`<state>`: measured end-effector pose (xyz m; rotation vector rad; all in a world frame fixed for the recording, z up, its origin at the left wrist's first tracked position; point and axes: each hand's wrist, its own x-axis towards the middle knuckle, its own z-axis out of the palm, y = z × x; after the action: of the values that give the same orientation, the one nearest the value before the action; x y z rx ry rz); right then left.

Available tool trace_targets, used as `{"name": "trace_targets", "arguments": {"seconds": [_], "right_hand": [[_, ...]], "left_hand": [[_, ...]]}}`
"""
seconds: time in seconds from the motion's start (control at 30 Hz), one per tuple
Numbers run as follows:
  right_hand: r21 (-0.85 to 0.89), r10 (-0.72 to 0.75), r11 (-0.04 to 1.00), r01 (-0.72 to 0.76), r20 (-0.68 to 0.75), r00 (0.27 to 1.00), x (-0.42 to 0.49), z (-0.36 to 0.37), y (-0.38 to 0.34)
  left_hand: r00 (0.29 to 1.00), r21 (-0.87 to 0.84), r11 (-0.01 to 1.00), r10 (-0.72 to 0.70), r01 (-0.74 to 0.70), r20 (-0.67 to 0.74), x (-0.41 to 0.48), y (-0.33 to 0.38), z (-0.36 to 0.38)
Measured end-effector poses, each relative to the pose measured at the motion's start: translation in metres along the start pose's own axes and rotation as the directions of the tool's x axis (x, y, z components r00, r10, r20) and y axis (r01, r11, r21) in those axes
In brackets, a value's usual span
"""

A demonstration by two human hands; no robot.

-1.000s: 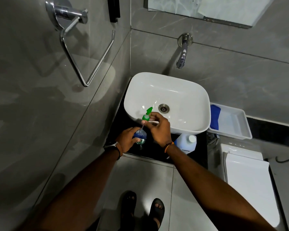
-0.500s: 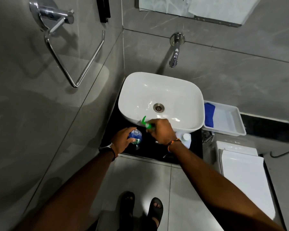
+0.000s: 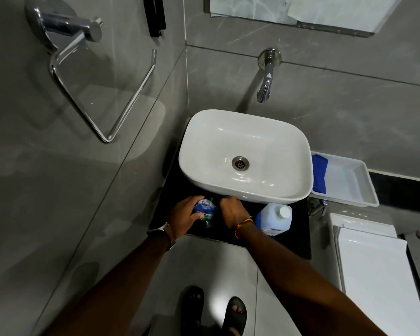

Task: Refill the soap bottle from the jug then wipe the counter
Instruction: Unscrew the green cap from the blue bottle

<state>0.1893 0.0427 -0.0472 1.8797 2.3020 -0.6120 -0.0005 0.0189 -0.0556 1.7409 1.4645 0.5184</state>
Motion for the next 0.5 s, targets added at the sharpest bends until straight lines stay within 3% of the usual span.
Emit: {"name": "trace_targets", "arguments": {"seconds": [0.3, 0.5], "right_hand": [[-0.063, 0.013, 0.998, -0.014, -0.027, 1.0, -0.021, 0.008, 0.014], [0.02, -0.067, 0.997, 0.072, -0.177, 0.982, -0.068, 0.021, 0.025]], "left_hand": [[0.996, -0.012, 0.996, -0.083, 0.083, 0.03, -0.005, -0.003, -0.002], [0.959, -0.037, 0.99, -0.141, 0.136, -0.245, -0.052, -0.022, 0.022]]}}
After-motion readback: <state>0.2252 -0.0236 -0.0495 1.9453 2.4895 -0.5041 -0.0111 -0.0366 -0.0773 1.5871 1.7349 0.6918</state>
